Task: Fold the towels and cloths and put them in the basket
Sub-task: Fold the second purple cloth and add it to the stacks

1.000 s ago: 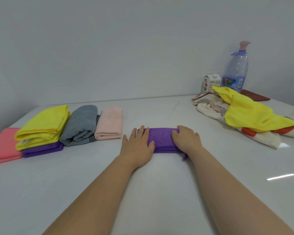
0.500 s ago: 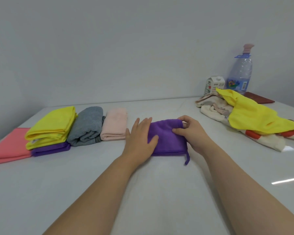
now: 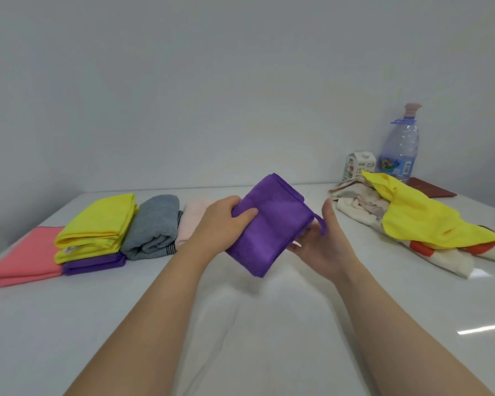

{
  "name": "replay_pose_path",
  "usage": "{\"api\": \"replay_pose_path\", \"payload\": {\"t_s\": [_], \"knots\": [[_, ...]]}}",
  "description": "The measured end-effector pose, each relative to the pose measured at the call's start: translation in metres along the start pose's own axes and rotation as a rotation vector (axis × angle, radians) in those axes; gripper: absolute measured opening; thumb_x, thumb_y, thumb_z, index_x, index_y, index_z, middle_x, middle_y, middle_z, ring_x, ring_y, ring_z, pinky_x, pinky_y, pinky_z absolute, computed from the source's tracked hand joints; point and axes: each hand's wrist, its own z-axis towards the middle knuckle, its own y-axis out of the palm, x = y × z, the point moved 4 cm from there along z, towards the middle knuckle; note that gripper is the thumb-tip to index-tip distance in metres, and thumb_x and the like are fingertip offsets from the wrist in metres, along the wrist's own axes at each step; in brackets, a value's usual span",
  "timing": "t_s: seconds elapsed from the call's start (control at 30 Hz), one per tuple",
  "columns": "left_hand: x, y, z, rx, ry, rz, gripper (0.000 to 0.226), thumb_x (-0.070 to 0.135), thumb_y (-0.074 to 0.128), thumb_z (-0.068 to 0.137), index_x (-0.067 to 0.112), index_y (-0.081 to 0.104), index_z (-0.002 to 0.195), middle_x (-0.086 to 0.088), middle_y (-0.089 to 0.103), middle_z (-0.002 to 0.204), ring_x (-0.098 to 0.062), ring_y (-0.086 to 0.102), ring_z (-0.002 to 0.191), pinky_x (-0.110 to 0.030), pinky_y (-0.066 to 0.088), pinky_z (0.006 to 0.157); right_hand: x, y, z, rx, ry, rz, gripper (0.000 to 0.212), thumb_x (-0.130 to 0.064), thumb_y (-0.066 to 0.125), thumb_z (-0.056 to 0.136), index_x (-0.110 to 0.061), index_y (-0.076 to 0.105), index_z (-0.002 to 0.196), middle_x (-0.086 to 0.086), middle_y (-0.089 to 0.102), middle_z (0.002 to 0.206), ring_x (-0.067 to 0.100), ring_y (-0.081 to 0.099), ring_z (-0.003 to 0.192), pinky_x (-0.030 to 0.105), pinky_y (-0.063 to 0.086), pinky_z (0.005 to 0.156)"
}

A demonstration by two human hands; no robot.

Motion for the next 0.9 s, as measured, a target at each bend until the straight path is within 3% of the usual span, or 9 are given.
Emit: {"api": "replay_pose_path", "payload": {"t_s": [0.1, 0.2, 0.3, 0.4, 0.47, 0.57, 0.63, 0.73, 0.9], "knots": [[-0.006, -0.009, 0.000, 0.098, -0.067, -0.154, 0.029, 0.033, 0.059, 0.090, 0.006, 0.058, 0.080, 0.002, 0.054, 0.069, -0.012, 0.047, 0.062, -0.024, 0.035, 0.056, 0.009, 0.029, 0.004, -0.166, 0.022, 0.130, 0.100, -0.073, 0.073, 0.051, -0.011, 0.059, 0.128, 0.013, 0.054, 0.136, 0.029, 0.049, 0.128, 0.050, 0.031, 0.110], [-0.023, -0.023, -0.002, 0.183, -0.130, -0.266, 0.031, 0.032, 0.059, 0.090, 0.002, 0.059, 0.084, 0.000, 0.056, 0.071, -0.013, 0.050, 0.065, -0.024, 0.037, 0.058, 0.016, 0.064, 0.008, -0.260, 0.006, 0.054, 0.076, -0.054, 0.061, 0.082, -0.009, 0.043, 0.141, 0.014, 0.048, 0.142, 0.033, 0.044, 0.132, 0.052, 0.031, 0.110], [-0.039, -0.039, -0.010, 0.263, -0.123, -0.200, 0.019, 0.032, 0.058, 0.090, 0.014, 0.056, 0.094, 0.006, 0.059, 0.075, -0.007, 0.054, 0.066, -0.015, 0.038, 0.054, 0.027, 0.090, 0.017, -0.072, -0.051, -0.186, 0.044, -0.016, 0.061, 0.088, -0.004, 0.052, 0.130, 0.013, 0.062, 0.125, 0.034, 0.058, 0.117, 0.048, 0.049, 0.096], [-0.061, -0.073, -0.021, 0.408, -0.035, -0.153, 0.024, 0.026, 0.053, 0.093, 0.017, 0.053, 0.115, 0.003, 0.060, 0.081, -0.012, 0.054, 0.072, -0.024, 0.041, 0.065, 0.036, 0.116, 0.028, 0.084, -0.091, -0.302, 0.028, -0.004, 0.056, 0.091, -0.006, 0.059, 0.119, 0.013, 0.068, 0.114, 0.030, 0.066, 0.102, 0.039, 0.056, 0.080], [-0.086, -0.106, -0.031, 0.561, 0.154, 0.021, 0.032, 0.023, 0.046, 0.091, 0.009, 0.054, 0.119, -0.002, 0.060, 0.097, -0.018, 0.052, 0.090, -0.024, 0.038, 0.079, 0.042, 0.134, 0.034, 0.092, -0.075, -0.335, 0.021, -0.007, 0.054, 0.093, -0.008, 0.060, 0.114, 0.011, 0.068, 0.111, 0.028, 0.067, 0.098, 0.037, 0.056, 0.077], [-0.147, -0.140, -0.042, 0.647, 0.359, 0.511, 0.036, 0.017, 0.042, 0.084, 0.004, 0.057, 0.114, -0.015, 0.059, 0.110, -0.032, 0.050, 0.104, -0.041, 0.037, 0.091, 0.052, 0.157, 0.047, 0.086, -0.054, -0.347, 0.017, -0.009, 0.051, 0.095, -0.012, 0.060, 0.110, 0.009, 0.069, 0.106, 0.025, 0.067, 0.093, 0.036, 0.055, 0.078], [-0.187, -0.158, -0.045, 0.687, 0.229, 0.520, 0.038, 0.018, 0.040, 0.082, 0.003, 0.062, 0.110, -0.018, 0.060, 0.113, -0.038, 0.053, 0.106, -0.045, 0.038, 0.092, 0.059, 0.172, 0.057, 0.068, -0.055, -0.350, 0.017, -0.008, 0.048, 0.097, -0.013, 0.059, 0.109, 0.008, 0.068, 0.104, 0.023, 0.065, 0.089, 0.035, 0.054, 0.077], [-0.219, -0.171, -0.045, 0.765, -0.073, 0.284, 0.045, 0.026, 0.037, 0.083, 0.003, 0.070, 0.104, -0.018, 0.062, 0.118, -0.039, 0.051, 0.111, -0.043, 0.036, 0.099, 0.067, 0.192, 0.072, 0.042, -0.038, -0.341, 0.015, -0.008, 0.047, 0.097, -0.014, 0.059, 0.105, 0.006, 0.066, 0.097, 0.019, 0.062, 0.081, 0.030, 0.053, 0.069], [-0.227, -0.160, -0.043, 0.604, -0.309, -0.036, 0.030, 0.010, 0.050, 0.089, 0.009, 0.068, 0.113, -0.007, 0.050, 0.140, -0.022, 0.043, 0.130, -0.027, 0.030, 0.104, 0.073, 0.235, 0.109, -0.022, 0.005, -0.289, 0.016, -0.006, 0.044, 0.098, -0.013, 0.058, 0.101, 0.005, 0.064, 0.089, 0.016, 0.059, 0.075, 0.027, 0.050, 0.068]]}}
